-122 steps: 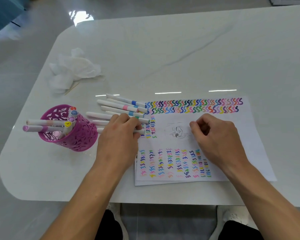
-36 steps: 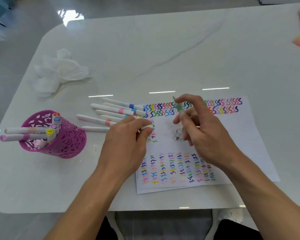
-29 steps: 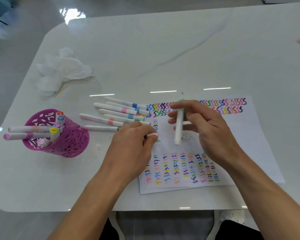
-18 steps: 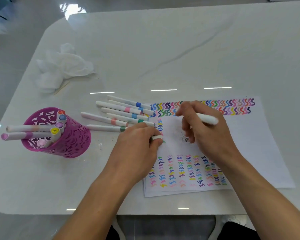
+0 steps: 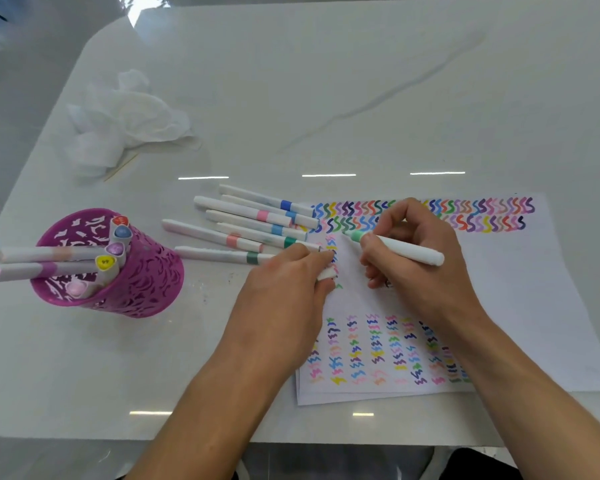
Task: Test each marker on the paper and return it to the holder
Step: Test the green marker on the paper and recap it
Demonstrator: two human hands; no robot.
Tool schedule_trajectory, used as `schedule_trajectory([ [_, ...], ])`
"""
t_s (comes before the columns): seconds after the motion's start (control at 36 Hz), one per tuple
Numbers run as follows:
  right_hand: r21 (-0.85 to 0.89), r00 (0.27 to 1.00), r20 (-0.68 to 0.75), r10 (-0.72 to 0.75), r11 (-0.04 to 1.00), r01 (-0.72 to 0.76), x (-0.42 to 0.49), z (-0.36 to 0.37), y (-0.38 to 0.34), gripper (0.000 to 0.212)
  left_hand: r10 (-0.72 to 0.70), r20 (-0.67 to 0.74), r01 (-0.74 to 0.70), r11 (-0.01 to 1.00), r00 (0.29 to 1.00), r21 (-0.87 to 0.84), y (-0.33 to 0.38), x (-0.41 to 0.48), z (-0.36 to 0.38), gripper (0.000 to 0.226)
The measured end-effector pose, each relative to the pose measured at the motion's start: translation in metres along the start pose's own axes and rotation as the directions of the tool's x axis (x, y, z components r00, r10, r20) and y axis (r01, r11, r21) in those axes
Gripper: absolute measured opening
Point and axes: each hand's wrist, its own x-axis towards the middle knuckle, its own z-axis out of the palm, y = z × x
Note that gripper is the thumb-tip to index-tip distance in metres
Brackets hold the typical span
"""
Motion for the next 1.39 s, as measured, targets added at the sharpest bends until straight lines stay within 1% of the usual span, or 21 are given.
schedule_trajectory([
  [0.14, -0.047, 1.0, -0.016, 0.012, 0.999, -0.013, -0.001, 0.0, 0.001, 0.018, 0.007, -0.016, -0.007, 1.0, 1.0, 0.023, 0.002, 0.0, 0.001, 0.04],
  [0.36, -0.106, 0.999, 0.004, 0.035, 0.994, -0.034, -0.001, 0.0, -0.002, 0.017, 0.02, -0.006, -0.02, 0.998, 1.0, 0.052, 0.003, 0.001, 0.001, 0.04],
  [0.64, -0.162, 0.998, -0.061, 0.015, 0.986, -0.025, -0.001, 0.001, -0.003, 0.02, -0.001, -0.006, 0.001, 0.999, 1.0, 0.048, 0.002, 0.001, 0.001, 0.039],
  [0.72, -0.17, 0.999, -0.048, 0.016, 0.985, -0.024, -0.001, 0.0, -0.002, 0.02, 0.001, -0.006, -0.001, 0.999, 1.0, 0.041, 0.003, 0.001, 0.001, 0.039],
  [0.81, -0.178, 1.0, 0.002, 0.03, 0.984, -0.029, -0.002, -0.001, -0.001, 0.019, 0.0, -0.009, 0.0, 0.999, 1.0, 0.033, 0.003, 0.001, 0.0, 0.039],
  [0.86, -0.148, 0.999, 0.026, 0.037, 0.988, -0.032, -0.002, -0.003, -0.001, 0.019, -0.002, -0.004, 0.002, 1.0, 1.0, 0.031, 0.003, 0.001, 0.0, 0.039],
  [1.0, 0.111, 0.998, -0.026, 0.058, 0.992, -0.054, 0.001, -0.008, -0.006, 0.015, -0.006, 0.01, 0.006, 0.999, 1.0, 0.042, 0.005, -0.001, -0.003, 0.034],
  [1.11, 0.216, 0.997, -0.024, 0.068, 0.975, -0.061, 0.0, -0.01, -0.008, 0.015, -0.001, 0.013, 0.0, 0.999, 1.0, 0.041, 0.005, -0.002, -0.005, 0.03],
  [1.22, 0.242, 0.997, -0.042, 0.062, 0.969, -0.05, -0.002, -0.012, -0.011, 0.013, -0.01, -0.004, 0.01, 1.0, 1.0, 0.007, 0.006, -0.003, -0.006, 0.033],
  [1.31, 0.212, 0.996, -0.067, 0.052, 0.977, -0.037, -0.004, -0.013, -0.014, 0.009, -0.004, -0.031, 0.004, 1.0, 0.999, -0.001, 0.005, -0.003, -0.008, 0.026],
  [1.39, 0.185, 0.996, -0.085, 0.023, 0.983, -0.007, -0.007, -0.014, -0.022, 0.009, -0.028, -0.077, 0.021, 0.996, 0.997, -0.086, 0.006, -0.002, -0.01, 0.022],
])
